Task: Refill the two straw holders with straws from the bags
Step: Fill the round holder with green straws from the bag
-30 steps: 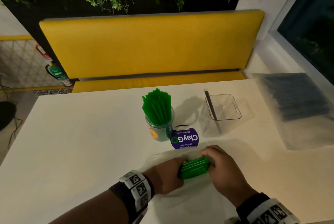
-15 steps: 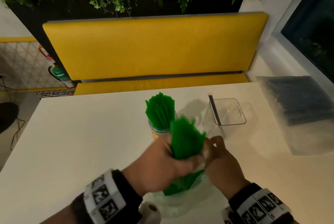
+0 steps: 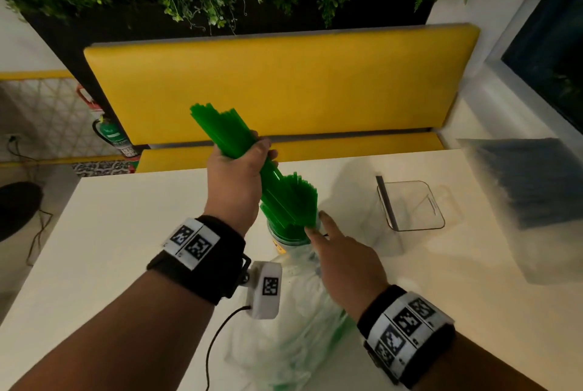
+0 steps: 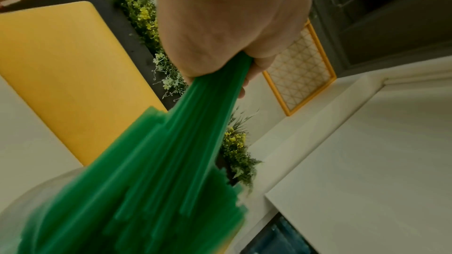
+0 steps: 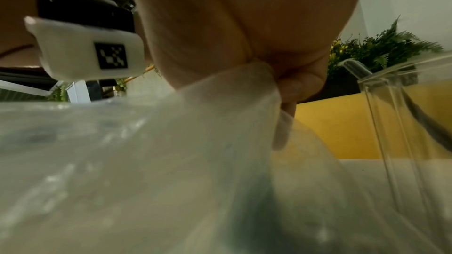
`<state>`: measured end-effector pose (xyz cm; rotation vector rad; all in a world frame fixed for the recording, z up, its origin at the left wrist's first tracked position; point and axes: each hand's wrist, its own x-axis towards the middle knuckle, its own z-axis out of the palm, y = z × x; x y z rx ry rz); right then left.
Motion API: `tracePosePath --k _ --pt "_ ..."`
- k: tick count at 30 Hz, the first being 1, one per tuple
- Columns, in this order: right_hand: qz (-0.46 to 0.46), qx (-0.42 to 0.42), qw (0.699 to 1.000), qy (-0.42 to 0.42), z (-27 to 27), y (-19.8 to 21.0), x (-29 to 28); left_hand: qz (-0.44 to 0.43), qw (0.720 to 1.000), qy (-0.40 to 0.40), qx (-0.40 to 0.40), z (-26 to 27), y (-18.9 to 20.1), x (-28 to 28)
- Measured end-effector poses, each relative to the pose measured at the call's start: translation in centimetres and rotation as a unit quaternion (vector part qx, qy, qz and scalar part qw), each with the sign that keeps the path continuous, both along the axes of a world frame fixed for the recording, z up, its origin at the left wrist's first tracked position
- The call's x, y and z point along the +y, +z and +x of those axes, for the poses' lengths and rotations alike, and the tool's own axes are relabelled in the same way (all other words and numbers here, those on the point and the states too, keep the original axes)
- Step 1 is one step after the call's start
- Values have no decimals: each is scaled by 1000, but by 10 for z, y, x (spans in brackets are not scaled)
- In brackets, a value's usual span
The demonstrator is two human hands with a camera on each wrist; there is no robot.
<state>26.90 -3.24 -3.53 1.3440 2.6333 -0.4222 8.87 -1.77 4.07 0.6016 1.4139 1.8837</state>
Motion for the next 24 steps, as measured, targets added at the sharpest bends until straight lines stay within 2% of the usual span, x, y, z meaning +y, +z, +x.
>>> tracePosePath --k 3,6,10,14,18,21,22,23,24 --pt "3 -6 1000 -5 -1 -1 -1 -3 999 -2 43 0 -9 5" --pt "5 -6 1000 -14 -2 -2 -3 -57 987 -29 149 5 -24 4" --pt "-1 5 1000 -21 -2 0 -4 -173 927 -160 290 7 -56 -3" --pt "-18 14 999 -35 -4 6 -6 -163 910 -252 286 -11 -57 -13" --pt "-16 18 999 -37 -5 8 -8 -119 898 -278 319 -26 -29 -23" --pt "-21 15 999 -41 -5 7 -10 -108 886 -263 368 -21 -14 -17" --pt "-21 21 999 -42 -4 8 -11 -115 875 -255 395 -16 -13 -15" --pt "-21 29 998 -43 -4 9 -12 -130 851 -258 439 -11 -16 -15" --pt "-21 38 998 -42 -3 9 -13 -152 806 -272 504 -5 -21 -16"
